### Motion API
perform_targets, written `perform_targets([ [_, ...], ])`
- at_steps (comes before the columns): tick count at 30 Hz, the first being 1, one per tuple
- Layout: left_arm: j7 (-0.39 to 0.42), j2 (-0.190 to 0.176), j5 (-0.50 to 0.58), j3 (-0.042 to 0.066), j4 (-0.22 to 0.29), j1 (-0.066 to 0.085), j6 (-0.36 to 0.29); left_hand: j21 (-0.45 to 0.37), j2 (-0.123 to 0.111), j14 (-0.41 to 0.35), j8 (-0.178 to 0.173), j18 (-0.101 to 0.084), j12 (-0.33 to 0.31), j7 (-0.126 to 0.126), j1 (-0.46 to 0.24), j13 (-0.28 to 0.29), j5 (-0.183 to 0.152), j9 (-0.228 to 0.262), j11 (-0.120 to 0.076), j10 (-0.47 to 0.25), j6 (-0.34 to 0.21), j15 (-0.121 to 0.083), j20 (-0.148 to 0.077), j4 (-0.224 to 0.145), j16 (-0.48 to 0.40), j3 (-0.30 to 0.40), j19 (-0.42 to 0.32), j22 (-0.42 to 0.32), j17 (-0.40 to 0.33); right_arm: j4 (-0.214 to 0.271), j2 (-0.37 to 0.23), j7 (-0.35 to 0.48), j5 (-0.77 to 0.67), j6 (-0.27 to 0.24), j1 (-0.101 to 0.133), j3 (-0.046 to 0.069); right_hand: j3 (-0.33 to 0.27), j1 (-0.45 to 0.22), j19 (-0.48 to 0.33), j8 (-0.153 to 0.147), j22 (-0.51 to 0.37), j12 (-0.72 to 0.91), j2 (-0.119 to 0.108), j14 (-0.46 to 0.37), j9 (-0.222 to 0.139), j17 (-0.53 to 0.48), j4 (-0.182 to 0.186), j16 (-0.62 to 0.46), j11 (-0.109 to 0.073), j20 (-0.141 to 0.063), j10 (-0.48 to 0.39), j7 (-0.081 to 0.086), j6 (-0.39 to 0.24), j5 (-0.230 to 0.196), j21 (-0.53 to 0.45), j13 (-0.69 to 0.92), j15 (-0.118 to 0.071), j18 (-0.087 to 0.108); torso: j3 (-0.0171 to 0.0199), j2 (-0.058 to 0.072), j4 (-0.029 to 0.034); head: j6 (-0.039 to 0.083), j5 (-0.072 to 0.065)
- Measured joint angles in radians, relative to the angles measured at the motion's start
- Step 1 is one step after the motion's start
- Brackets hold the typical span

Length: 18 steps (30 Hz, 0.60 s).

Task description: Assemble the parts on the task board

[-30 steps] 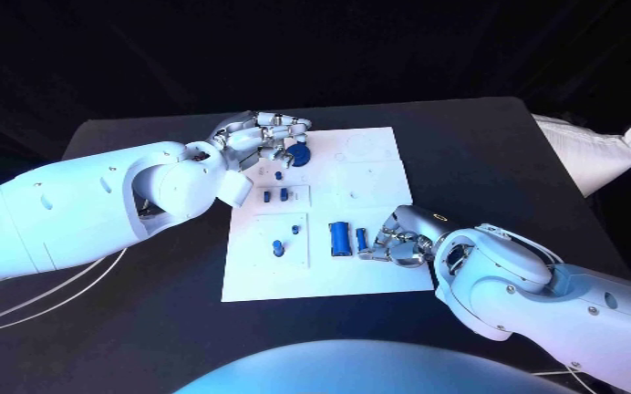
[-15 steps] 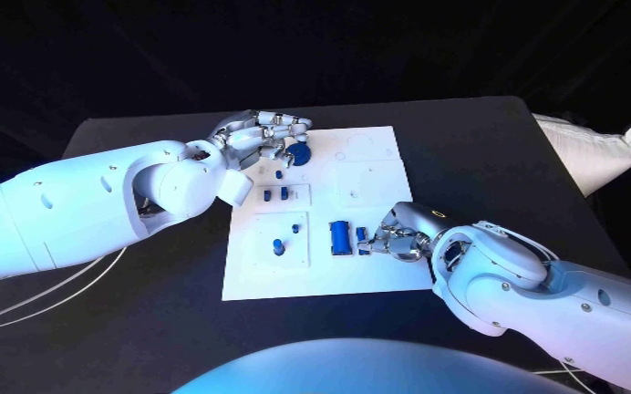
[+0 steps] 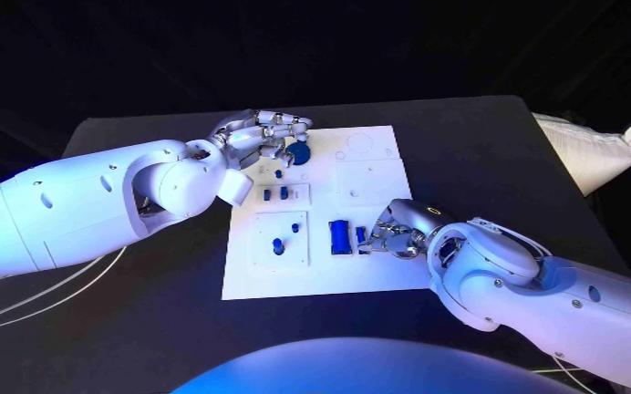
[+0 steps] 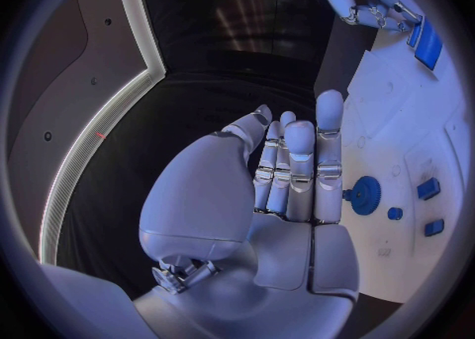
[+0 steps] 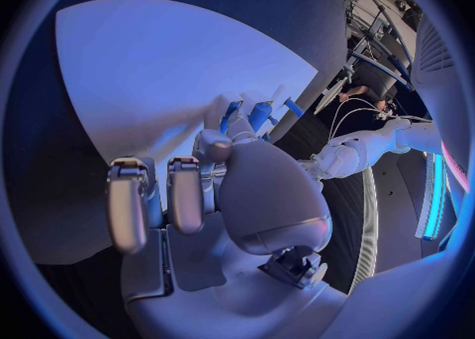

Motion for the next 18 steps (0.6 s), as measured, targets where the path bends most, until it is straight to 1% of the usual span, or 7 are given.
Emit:
perform_targets([
  [4,0.0,0.0,0.0,0.0,0.0,0.0,0.0,0.0,0.0,0.0,0.0,0.0,0.0,0.0,0.0,0.0,0.0,0.0,0.0,0.0,0.0,0.0,0.0,0.0,0.0,0.0,0.0,0.0,0.0,-0.002,0.004,0.0,-0.006,-0.001,0.0,0.0,-0.001,0.003,0.0,0.0,0.0,0.0,0.001,0.0,0.0,0.0,0.001,0.0,0.0,0.0,0.0,0.0,0.0,-0.005,0.0,0.0,0.0,0.0,0.0001,0.0,0.0,0.001,0.0],
  [6,0.0,0.0,0.0,0.0,0.0,0.0,0.0,0.0,0.0,0.0,0.0,0.0,0.0,0.0,0.0,0.0,0.0,0.0,0.0,0.0,0.0,0.0,0.0,0.0,0.0,0.0,0.0,0.0,0.0,-0.002,0.004,0.0,-0.008,-0.002,0.0,0.0,-0.015,-0.011,0.0,0.0,0.0,0.0,0.001,0.0,0.001,0.0,0.014,0.0,0.0,0.0,0.0,0.0,0.0,0.002,0.0,0.0,0.0,0.0,0.0001,0.0,0.0,0.002,-0.001],
  [10,0.0,-0.001,-0.001,0.0,0.0,0.0,0.0,0.0,0.0,0.0,0.0,0.0,0.0,0.0,0.0,0.0,0.0,0.0,0.0,0.0,0.0,0.0,0.0,0.0,0.0,0.0,0.0,0.0,0.0,0.0,-0.005,0.008,-0.004,-0.009,-0.001,-0.001,-0.058,-0.073,0.0,0.0,0.0,-0.007,-0.029,0.0,-0.001,0.0,0.052,-0.001,0.0,0.0,0.0,0.0,0.0,0.074,0.0,-0.003,0.0,0.0,0.0005,0.0,-0.0001,0.002,0.0],
  [12,0.0,-0.002,-0.001,0.0,0.0,0.0,0.0,-0.004,0.0,-0.002,0.004,0.0,0.0,0.0,0.0,0.0,0.0,0.0,0.0,0.0,0.0,0.002,0.0,0.0,0.0,0.0,0.0,-0.001,-0.002,0.001,-0.015,0.025,0.006,-0.02,-0.002,-0.002,-0.073,-0.084,0.0,-0.007,0.0,-0.033,-0.038,0.0,-0.004,0.0,0.068,-0.017,0.002,0.0,-0.003,0.007,-0.008,0.082,-0.015,-0.018,0.0,0.0,0.0007,0.0,-0.0006,0.003,0.001],
  [13,0.0,-0.003,-0.001,0.0,0.0,0.0,0.0,-0.01,0.0,-0.004,0.004,0.0,0.0,0.002,0.0,0.0,0.0,0.0,0.002,-0.002,-0.002,0.004,0.0,0.0,0.0,0.0,0.0,-0.005,-0.006,0.001,-0.021,0.043,0.017,-0.029,-0.002,-0.002,-0.075,-0.084,0.0,-0.01,0.0,-0.064,-0.038,0.0,-0.007,0.0,0.069,-0.032,0.006,0.0,-0.016,0.012,-0.014,0.082,-0.027,-0.035,0.0,0.0,0.0007,0.0,-0.0006,0.003,0.001],
  [15,0.0,-0.003,-0.001,0.0,-0.002,0.0,0.0,-0.022,0.0,-0.012,0.004,0.0,0.0,0.004,0.0,0.0,0.0,0.0,0.004,-0.004,-0.004,0.003,0.002,0.0,-0.001,0.0,-0.002,-0.012,-0.014,0.0,-0.034,0.101,0.058,-0.059,-0.003,-0.003,-0.075,-0.067,0.0,-0.02,0.0,-0.138,-0.022,0.0,-0.007,0.0,0.069,-0.067,0.011,0.0,-0.044,0.017,-0.029,0.082,-0.053,-0.078,0.0,0.0,0.0001,0.0,-0.0012,0.005,0.002],
  [18,0.001,-0.002,0.003,0.0,-0.01,0.0,0.0,-0.041,0.0,-0.021,0.004,0.0,0.001,0.004,0.0,0.0,0.0,0.0,0.004,-0.004,-0.004,0.004,0.006,0.0,-0.012,-0.001,-0.013,-0.024,-0.028,-0.006,-0.042,0.223,0.157,-0.114,0.004,-0.003,-0.08,-0.041,-0.008,-0.038,0.0,-0.239,-0.011,0.0,-0.012,0.0,0.063,-0.106,0.02,0.008,-0.082,0.028,-0.057,0.087,-0.082,-0.138,0.001,0.0,-0.001,-0.002,-0.0031,0.011,0.002],
])
